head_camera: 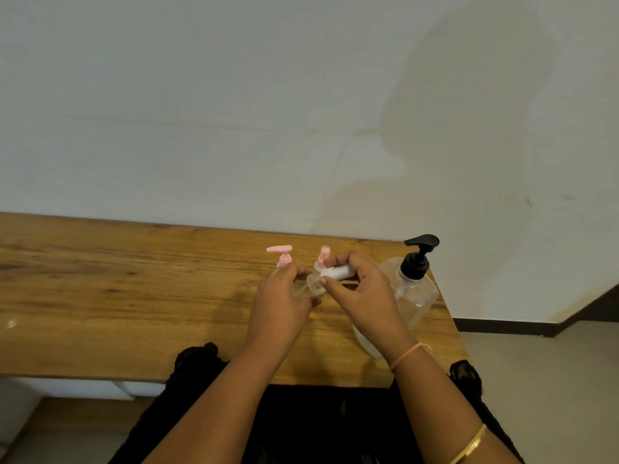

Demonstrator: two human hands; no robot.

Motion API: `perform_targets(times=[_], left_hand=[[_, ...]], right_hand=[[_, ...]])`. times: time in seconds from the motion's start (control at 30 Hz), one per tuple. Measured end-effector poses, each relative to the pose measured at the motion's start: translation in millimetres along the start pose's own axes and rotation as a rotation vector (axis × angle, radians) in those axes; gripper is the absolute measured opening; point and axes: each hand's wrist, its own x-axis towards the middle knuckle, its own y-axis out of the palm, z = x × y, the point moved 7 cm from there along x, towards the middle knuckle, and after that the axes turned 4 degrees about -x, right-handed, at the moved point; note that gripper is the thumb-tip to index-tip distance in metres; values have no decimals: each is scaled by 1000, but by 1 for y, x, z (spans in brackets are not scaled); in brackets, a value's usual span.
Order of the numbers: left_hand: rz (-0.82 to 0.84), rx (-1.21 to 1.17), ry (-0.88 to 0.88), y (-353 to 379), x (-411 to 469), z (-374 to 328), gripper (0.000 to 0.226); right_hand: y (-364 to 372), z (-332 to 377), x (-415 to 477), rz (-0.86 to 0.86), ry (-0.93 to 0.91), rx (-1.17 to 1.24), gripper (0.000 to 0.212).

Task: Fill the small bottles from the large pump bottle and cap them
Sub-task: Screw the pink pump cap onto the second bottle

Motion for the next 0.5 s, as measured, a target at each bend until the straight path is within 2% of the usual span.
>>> perform_targets(times=[0.3, 0.4, 0.5], left_hand=[[-94, -84, -96, -8, 8, 16, 36], [-167, -63, -145, -16, 10, 24, 38], [-208, -68, -203, -23, 12, 34, 38]], right_hand=[[-19, 17, -5, -143, -132, 173, 31], [-25, 21, -8, -230, -204, 159, 28], [-33, 30, -13, -339, -345, 62, 16]])
